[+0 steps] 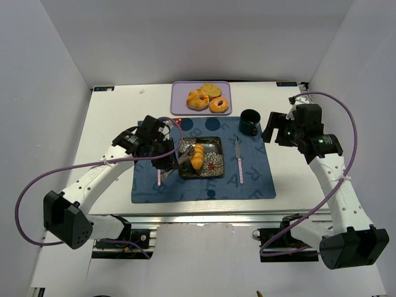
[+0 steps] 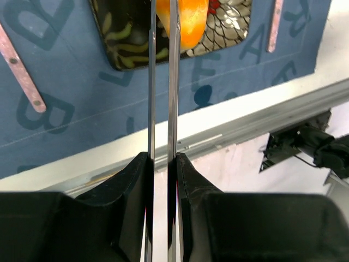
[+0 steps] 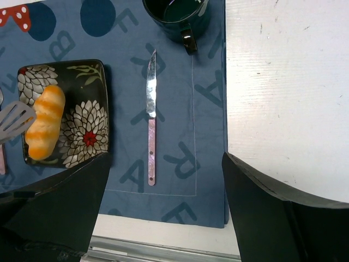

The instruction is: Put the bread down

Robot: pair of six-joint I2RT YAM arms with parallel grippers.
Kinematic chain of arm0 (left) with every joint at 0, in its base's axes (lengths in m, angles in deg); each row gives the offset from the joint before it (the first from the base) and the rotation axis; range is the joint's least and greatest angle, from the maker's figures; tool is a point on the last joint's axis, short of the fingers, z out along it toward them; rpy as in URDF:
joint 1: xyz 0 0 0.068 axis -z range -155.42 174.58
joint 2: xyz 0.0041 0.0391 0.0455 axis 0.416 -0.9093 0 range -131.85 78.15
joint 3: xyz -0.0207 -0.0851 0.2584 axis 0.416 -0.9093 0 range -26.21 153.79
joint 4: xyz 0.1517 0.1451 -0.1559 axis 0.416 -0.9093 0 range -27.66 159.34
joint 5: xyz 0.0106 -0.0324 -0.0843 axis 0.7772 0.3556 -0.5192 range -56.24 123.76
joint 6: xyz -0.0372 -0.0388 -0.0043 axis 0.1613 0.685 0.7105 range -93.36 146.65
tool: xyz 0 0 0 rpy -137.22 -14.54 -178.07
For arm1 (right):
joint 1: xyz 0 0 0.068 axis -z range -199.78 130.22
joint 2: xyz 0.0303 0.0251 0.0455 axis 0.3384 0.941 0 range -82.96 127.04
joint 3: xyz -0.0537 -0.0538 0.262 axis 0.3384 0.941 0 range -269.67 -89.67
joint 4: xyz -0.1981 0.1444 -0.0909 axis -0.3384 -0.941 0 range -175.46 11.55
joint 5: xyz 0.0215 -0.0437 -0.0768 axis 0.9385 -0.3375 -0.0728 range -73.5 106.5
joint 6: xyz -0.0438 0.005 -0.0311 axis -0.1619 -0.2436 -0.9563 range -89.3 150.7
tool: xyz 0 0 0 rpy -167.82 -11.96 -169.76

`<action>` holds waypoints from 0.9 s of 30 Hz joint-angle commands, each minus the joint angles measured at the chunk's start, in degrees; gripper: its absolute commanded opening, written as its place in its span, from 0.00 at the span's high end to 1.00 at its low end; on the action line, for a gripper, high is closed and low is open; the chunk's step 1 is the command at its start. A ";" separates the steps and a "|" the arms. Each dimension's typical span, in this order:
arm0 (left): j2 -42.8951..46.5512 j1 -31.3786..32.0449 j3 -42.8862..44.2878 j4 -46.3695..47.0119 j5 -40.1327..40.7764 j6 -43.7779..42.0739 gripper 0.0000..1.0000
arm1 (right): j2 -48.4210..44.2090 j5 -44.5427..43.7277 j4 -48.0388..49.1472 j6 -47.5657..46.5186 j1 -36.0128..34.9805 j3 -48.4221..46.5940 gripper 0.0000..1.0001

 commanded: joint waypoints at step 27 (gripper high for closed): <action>0.68 -7.23 13.54 -10.05 40.05 5.51 0.50 | -1.02 3.47 3.54 0.56 -0.12 3.05 0.11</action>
